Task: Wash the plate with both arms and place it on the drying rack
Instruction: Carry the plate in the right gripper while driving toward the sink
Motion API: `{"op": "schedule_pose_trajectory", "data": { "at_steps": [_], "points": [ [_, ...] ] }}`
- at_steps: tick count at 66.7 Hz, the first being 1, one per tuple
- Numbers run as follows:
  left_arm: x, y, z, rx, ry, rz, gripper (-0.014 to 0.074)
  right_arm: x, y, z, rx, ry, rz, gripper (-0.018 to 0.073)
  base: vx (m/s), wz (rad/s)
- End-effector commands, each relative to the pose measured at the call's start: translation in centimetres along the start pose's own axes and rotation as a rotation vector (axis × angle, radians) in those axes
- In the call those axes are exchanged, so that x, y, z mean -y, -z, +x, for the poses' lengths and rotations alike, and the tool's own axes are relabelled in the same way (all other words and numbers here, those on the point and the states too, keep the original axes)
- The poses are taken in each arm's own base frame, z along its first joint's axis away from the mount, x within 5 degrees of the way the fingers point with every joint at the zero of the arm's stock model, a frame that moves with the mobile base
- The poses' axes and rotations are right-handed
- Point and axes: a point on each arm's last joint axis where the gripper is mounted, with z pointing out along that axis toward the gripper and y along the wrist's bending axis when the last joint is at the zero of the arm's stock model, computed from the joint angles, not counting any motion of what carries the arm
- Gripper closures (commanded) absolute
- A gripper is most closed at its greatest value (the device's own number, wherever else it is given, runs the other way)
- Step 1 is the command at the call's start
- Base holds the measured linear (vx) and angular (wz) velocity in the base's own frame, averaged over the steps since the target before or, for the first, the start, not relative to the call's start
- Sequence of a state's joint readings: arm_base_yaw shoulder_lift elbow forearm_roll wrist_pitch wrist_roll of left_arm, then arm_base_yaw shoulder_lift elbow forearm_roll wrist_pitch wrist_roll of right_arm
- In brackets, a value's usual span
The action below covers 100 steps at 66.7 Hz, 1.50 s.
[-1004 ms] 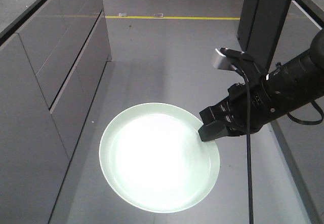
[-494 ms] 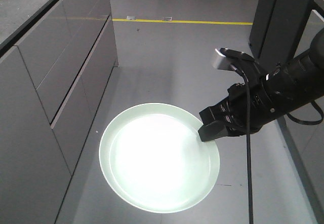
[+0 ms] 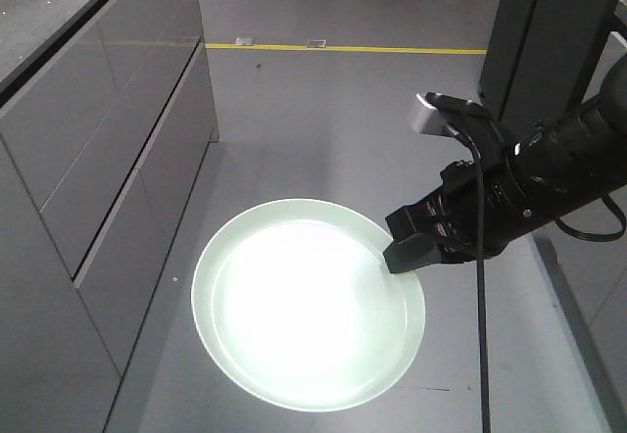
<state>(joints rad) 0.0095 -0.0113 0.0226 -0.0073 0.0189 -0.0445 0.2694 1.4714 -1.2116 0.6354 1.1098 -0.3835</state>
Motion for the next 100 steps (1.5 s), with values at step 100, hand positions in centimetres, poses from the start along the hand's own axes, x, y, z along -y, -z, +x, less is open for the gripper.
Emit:
{"op": "schedule_pose_trajectory", "data": {
  "at_steps": [100],
  "points": [
    [0.1, 0.25, -1.7, 0.114, 0.012, 0.009, 0.0603, -1.23, 1.7, -0.49, 0.084, 0.025, -0.025, 0.0568, 0.21, -0.08]
  ]
}}
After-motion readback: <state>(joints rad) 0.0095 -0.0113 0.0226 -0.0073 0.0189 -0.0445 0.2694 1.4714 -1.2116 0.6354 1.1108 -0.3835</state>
